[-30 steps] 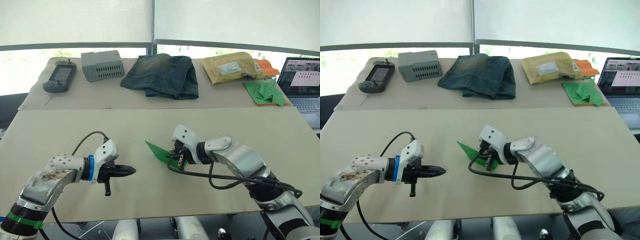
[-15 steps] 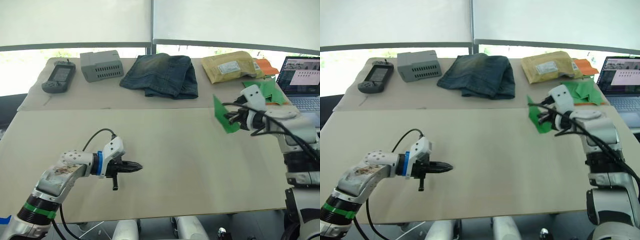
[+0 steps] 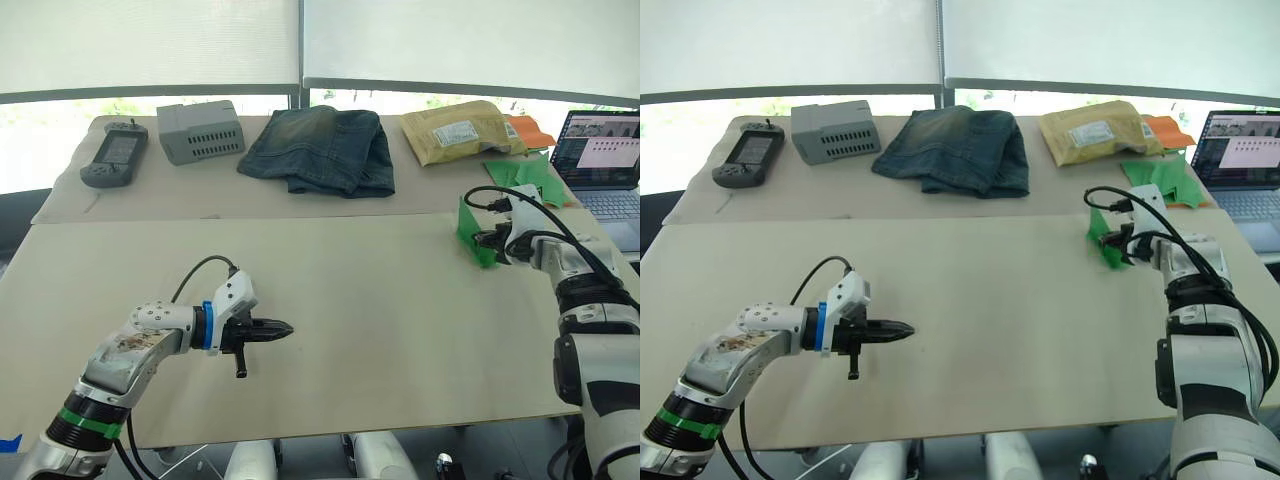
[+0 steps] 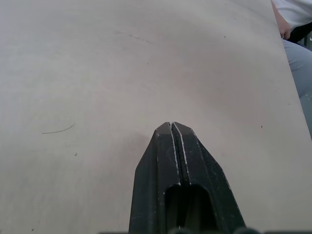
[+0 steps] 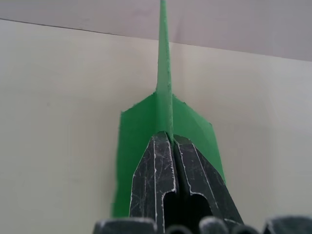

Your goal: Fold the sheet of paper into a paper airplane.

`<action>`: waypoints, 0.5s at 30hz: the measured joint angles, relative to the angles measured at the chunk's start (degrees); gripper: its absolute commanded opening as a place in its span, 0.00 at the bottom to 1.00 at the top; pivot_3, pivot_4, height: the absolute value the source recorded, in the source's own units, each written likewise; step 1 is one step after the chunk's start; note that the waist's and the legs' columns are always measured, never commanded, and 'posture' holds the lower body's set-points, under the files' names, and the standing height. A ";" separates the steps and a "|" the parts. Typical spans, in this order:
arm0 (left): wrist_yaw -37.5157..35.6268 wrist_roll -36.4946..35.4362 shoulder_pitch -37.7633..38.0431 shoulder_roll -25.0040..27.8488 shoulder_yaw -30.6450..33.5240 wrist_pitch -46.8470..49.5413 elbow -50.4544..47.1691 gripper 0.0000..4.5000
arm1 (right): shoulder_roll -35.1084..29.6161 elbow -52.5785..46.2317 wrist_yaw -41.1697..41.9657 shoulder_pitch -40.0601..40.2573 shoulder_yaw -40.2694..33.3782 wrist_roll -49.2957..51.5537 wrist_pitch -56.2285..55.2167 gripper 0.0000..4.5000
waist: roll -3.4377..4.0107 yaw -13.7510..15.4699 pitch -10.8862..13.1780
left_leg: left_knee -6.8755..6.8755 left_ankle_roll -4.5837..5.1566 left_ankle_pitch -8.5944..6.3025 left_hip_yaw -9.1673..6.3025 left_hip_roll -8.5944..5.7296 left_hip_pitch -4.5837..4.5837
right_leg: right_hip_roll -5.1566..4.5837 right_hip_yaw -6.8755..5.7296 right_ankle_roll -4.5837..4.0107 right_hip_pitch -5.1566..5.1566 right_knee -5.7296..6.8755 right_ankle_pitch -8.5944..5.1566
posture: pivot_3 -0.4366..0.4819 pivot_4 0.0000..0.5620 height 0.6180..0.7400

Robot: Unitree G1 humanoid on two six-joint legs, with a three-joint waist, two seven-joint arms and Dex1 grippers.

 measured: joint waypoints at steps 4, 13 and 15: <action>0.42 -0.01 -0.02 -0.37 0.00 -0.01 0.00 0.00 | 0.03 1.10 0.83 -0.47 -0.09 -0.62 -1.41 0.44 | 0.00 -0.07 0.00 | 0.00 0.00 0.00 0.00 0.00 0.00 | 0.00 0.00 0.00 0.00 0.01 0.00 | 0.48 0.27 0.91; -0.24 -2.34 -0.57 0.16 2.93 0.13 0.15 0.00 | -4.56 -19.66 5.36 2.93 -3.58 1.69 4.55 0.99 | 0.20 0.12 0.11 | 0.00 0.00 0.00 -0.05 -0.01 -0.01 | -0.02 -0.03 0.17 -0.01 0.02 -0.10 | 0.48 0.27 0.91; -0.22 -2.55 -0.47 0.20 3.53 0.22 0.23 0.00 | -5.30 -30.13 7.90 6.91 -5.78 4.90 5.21 0.99 | 0.20 0.20 0.11 | 0.00 0.00 0.00 -0.08 0.00 -0.01 | -0.02 -0.07 0.26 0.00 0.03 -0.15 | 0.48 0.27 0.91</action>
